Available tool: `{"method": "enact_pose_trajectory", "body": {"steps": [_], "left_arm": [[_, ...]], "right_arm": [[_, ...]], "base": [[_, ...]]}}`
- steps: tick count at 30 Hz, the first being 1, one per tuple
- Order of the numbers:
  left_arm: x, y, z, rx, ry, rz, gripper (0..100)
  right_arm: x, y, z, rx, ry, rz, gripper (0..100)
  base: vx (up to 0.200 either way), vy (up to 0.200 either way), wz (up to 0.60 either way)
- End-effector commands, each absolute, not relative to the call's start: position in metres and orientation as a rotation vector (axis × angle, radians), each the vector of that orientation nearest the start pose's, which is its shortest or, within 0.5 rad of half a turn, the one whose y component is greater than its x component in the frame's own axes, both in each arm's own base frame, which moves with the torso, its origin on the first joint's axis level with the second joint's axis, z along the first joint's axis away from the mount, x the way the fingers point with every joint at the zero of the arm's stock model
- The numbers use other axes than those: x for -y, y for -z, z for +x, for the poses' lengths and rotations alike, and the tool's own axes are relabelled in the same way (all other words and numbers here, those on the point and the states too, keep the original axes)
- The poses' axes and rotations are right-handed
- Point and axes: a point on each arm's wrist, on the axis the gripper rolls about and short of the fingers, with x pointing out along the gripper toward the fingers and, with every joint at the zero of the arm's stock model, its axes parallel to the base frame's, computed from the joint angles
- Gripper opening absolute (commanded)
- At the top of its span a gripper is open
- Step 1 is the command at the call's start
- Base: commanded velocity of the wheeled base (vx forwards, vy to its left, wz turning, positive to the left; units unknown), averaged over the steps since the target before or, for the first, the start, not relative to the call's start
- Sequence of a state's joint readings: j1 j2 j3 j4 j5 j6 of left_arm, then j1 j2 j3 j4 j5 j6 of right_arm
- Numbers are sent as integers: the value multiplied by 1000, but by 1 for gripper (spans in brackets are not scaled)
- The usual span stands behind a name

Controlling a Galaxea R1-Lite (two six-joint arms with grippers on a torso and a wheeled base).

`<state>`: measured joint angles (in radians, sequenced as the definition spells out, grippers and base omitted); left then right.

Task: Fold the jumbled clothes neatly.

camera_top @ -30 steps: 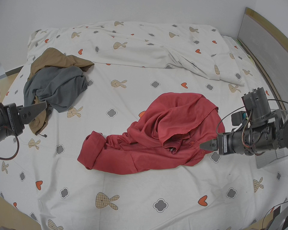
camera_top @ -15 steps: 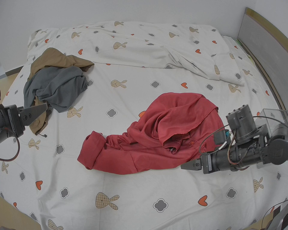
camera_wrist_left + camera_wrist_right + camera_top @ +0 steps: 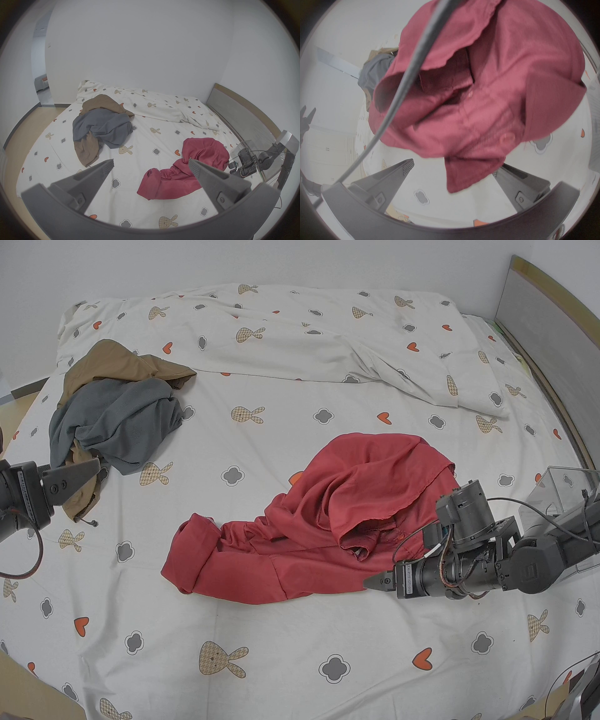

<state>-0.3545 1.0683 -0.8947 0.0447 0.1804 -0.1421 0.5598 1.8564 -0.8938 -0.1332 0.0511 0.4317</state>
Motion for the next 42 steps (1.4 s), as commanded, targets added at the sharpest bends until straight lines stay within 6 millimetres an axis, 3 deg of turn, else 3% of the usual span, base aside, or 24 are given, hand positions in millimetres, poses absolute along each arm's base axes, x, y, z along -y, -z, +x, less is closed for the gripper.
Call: {"method": "enact_pose_trajectory", "body": {"steps": [1, 12, 13, 20, 25, 30, 31, 33, 38, 42], "left_arm": [[45, -284, 134, -227, 157, -83, 100], [45, -284, 133, -225, 157, -82, 100], [45, -284, 133, -225, 157, -82, 100], [45, -284, 133, -225, 157, -83, 100], [45, -284, 133, -225, 157, -83, 100], [46, -283, 134, -231, 158, -81, 100], [46, -283, 134, -231, 158, -81, 100], [46, -283, 135, -233, 158, -81, 100], [46, -283, 135, -233, 159, -81, 100], [46, -283, 134, -234, 169, -82, 100]], "right_arm": [[-167, -107, 268, -890, -399, 199, 100], [-167, -101, 267, -788, -433, 234, 100], [-167, -101, 267, -788, -433, 234, 0], [-165, -101, 265, -791, -426, 235, 0], [-156, -129, 252, -723, -441, 255, 0], [-129, -173, 214, -804, -400, 235, 0], [-129, -173, 214, -804, -400, 235, 0], [-104, -196, 198, -848, -332, 253, 0], [-71, -214, 184, -845, -219, 296, 0], [-56, -218, 175, -859, -160, 311, 0]], "base": [[0, 0, 0], [0, 0, 0], [0, 0, 0], [0, 0, 0], [0, 0, 0], [0, 0, 0], [0, 0, 0], [0, 0, 0], [0, 0, 0], [0, 0, 0]]}}
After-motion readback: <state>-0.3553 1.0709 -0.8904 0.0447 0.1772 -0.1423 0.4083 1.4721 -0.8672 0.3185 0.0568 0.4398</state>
